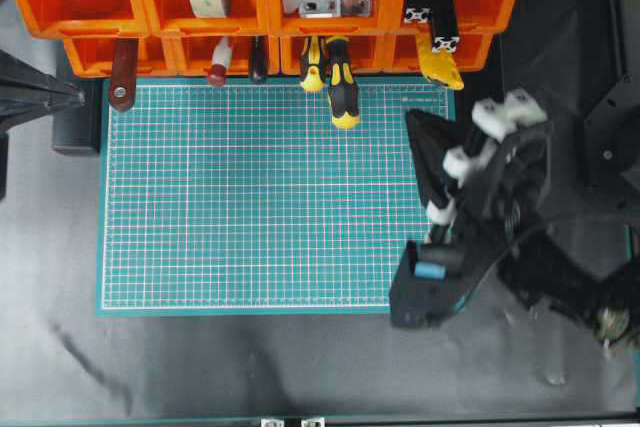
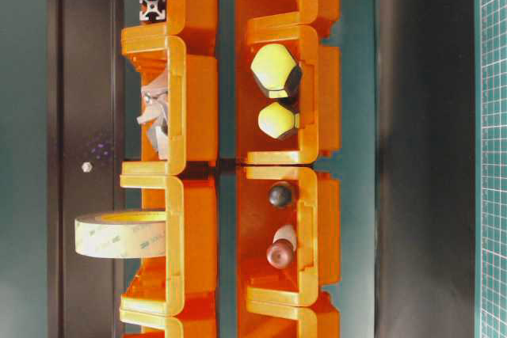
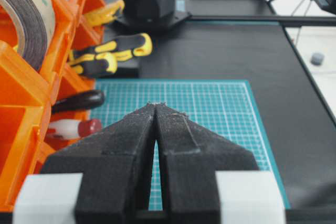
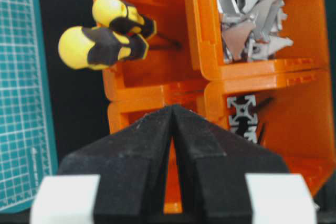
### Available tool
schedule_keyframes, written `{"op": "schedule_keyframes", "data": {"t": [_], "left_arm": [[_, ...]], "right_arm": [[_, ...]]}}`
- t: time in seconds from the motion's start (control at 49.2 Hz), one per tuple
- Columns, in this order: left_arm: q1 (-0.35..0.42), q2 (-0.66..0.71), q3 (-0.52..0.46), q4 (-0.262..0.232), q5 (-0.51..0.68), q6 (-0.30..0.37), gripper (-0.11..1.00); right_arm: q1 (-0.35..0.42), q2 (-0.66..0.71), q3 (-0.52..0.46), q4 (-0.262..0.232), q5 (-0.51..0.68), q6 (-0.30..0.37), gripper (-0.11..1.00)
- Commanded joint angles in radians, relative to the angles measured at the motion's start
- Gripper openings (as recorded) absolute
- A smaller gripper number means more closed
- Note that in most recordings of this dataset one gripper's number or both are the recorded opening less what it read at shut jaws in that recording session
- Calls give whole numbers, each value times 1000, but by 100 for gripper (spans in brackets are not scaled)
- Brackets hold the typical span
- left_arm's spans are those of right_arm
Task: Pick screwdriver from container rack with right arm.
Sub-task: 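Reach the open right gripper forward to the yellow-black screwdriver handle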
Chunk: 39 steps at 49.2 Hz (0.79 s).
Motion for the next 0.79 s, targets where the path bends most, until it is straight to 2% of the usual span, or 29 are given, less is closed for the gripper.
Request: {"op": "schedule_keyframes", "data": {"t": [0.0, 0.122, 0.203, 0.284, 0.447, 0.528, 0.772], "left_arm": [[-2, 9, -25, 2, -5, -3, 0], [-2, 11, -23, 3, -5, -5, 0], [-2, 11, -21, 3, -5, -5, 0], [-2, 11, -21, 3, -5, -5, 0], [-2, 11, -21, 3, -5, -5, 0], [-2, 11, -21, 2, -5, -6, 0], [-2, 12, -21, 2, -6, -9, 0]], "right_arm": [[12, 17, -14, -23, 32, 6, -1], [15, 41, -20, -26, 25, 5, 0], [15, 52, -18, -26, -3, -3, 8], [15, 58, -9, -25, -37, -5, 25], [6, 77, 21, -26, -69, 5, 70], [6, 94, 23, -35, -72, 3, 84], [-9, 166, 26, -54, -75, 8, 85]]}}
